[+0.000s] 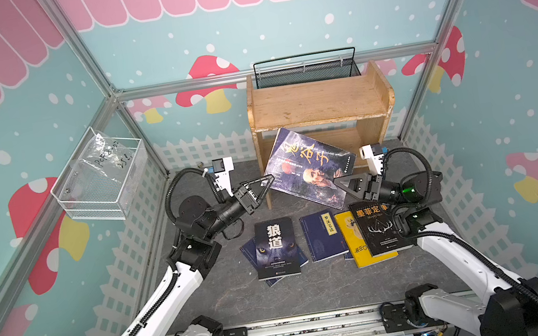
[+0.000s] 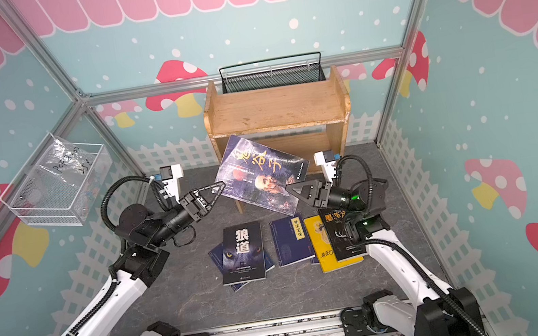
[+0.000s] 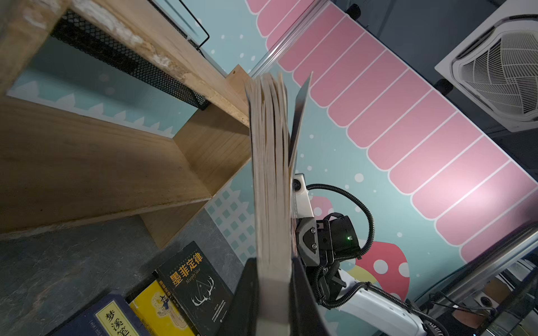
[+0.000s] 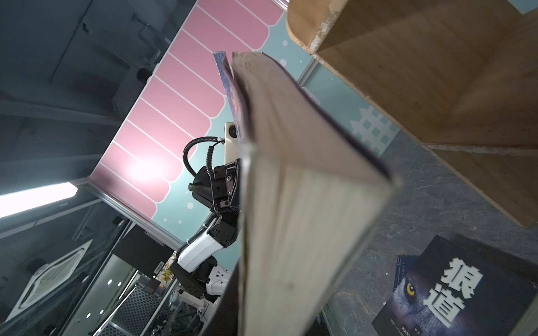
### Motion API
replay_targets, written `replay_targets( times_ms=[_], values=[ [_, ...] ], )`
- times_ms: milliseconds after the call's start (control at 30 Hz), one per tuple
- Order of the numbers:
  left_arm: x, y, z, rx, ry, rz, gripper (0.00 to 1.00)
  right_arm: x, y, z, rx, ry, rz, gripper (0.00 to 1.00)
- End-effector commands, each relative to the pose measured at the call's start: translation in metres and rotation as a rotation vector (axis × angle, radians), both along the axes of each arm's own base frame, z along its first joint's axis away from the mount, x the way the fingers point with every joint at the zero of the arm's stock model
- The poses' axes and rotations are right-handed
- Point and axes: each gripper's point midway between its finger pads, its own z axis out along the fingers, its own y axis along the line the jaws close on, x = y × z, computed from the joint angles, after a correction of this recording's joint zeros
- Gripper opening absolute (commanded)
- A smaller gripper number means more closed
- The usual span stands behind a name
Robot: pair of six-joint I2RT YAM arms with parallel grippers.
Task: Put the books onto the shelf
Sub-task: 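Push the purple book into the lower shelf with both grippers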
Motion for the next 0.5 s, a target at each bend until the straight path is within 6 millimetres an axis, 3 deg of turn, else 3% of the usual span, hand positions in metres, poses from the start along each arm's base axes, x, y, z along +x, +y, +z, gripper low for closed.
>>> replay_targets(
  times_ms=[0,233,333,467],
  values=[
    [0.011,-0.001,-0.018,0.001,0.064,0.058,0.0,0.002,-0.004,-0.01,0.012,0.01,-0.053,0.19],
    [0.031,-0.007,-0.065,0.037,0.194,0.103,0.0,0.03,-0.012,-0.044,-0.116,0.068,-0.212,0.21],
    [0.048,-0.007,-0.082,0.064,0.234,0.154,0.0,0.051,-0.021,-0.047,-0.198,0.051,-0.326,0.21],
    [0.07,-0.008,-0.089,0.08,0.248,0.21,0.0,0.081,-0.025,-0.042,-0.221,0.03,-0.407,0.25]
  ],
)
